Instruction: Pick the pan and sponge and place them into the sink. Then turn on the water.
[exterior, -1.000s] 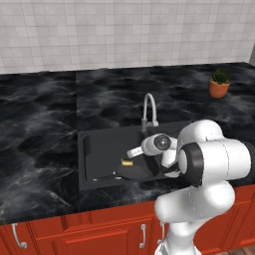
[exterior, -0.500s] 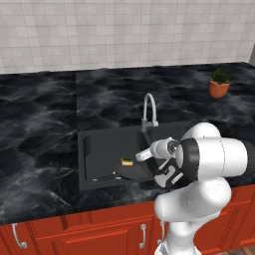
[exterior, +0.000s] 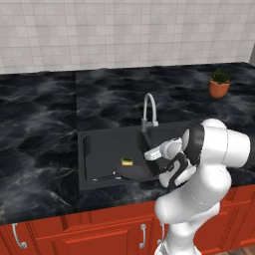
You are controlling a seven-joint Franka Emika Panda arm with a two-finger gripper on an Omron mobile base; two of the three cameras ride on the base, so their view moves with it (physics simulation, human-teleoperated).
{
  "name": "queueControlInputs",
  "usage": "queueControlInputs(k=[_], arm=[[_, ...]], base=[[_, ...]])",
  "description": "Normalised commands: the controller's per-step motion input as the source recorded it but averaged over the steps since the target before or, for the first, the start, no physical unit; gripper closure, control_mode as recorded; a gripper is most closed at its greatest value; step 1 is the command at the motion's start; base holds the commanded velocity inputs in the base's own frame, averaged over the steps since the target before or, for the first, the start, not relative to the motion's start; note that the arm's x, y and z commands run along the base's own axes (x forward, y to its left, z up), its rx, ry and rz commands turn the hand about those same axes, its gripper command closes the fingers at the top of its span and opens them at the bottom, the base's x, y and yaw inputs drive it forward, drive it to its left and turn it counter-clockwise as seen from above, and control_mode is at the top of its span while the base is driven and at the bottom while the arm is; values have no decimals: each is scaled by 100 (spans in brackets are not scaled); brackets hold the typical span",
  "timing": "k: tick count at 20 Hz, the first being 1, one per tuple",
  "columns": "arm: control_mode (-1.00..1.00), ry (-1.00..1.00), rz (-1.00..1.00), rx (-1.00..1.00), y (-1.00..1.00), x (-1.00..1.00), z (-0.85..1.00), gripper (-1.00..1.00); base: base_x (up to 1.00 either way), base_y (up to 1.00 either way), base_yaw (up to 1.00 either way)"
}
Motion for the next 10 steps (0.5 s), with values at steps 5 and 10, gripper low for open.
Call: queueControlInputs(k=[5,10], arm=[[-100,-4,1,7,-50,-1,39,-100],[-100,-4,0,10,-46,0,57,-100]], base=[[0,0,0],[0,0,0]])
